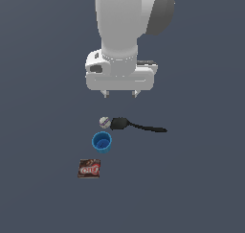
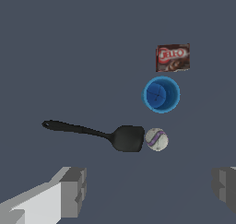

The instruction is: Pick up a designated object from a clutter of objects.

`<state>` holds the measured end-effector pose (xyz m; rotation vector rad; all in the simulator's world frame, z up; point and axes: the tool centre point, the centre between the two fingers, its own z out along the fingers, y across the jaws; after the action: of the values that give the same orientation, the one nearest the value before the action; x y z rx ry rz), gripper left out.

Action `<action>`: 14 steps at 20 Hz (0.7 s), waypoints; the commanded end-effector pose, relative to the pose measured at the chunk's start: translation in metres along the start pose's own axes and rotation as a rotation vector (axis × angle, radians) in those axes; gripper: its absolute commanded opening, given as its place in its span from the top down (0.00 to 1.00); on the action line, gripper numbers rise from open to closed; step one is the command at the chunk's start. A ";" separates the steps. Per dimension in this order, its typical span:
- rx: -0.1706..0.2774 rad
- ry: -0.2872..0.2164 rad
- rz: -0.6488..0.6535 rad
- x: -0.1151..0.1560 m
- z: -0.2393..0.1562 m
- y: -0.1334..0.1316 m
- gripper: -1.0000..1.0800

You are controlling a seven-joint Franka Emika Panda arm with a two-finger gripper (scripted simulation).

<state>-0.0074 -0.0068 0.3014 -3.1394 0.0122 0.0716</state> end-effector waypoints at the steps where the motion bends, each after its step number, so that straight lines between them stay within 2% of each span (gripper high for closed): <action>1: 0.000 0.000 0.000 0.000 0.000 0.000 0.38; 8: 0.005 0.019 -0.034 0.004 -0.006 -0.013 0.38; 14: -0.003 0.013 -0.052 0.006 -0.004 -0.011 0.38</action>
<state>-0.0017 0.0047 0.3059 -3.1383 -0.0571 0.0471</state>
